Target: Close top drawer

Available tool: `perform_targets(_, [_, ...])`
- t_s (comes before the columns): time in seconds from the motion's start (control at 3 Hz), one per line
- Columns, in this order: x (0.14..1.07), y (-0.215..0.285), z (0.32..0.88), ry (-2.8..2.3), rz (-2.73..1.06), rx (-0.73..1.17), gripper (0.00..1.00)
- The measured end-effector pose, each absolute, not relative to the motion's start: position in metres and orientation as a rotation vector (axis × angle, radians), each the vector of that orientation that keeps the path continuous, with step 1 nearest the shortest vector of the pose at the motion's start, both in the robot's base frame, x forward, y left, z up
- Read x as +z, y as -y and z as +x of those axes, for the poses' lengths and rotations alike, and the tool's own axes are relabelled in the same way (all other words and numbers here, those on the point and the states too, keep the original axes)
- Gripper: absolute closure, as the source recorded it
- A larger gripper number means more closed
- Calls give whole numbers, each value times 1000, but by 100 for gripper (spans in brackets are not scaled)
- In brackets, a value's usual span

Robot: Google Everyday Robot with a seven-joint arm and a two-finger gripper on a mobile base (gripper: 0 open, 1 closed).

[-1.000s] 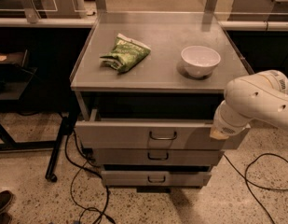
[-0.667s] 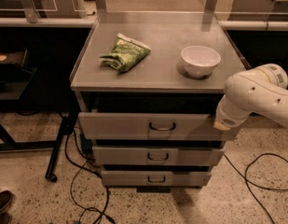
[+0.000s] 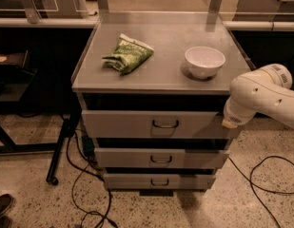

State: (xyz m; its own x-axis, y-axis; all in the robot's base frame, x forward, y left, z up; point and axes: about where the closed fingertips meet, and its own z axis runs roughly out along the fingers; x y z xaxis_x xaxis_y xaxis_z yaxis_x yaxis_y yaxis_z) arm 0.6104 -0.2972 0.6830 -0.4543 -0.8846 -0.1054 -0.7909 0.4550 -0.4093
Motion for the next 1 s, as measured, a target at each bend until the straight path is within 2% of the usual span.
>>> perform_targets(0.33, [683,297,610,-2406,-1432,-437,100])
perform_targets(1.0, [708,295,526,-2505,-1512,-234,100])
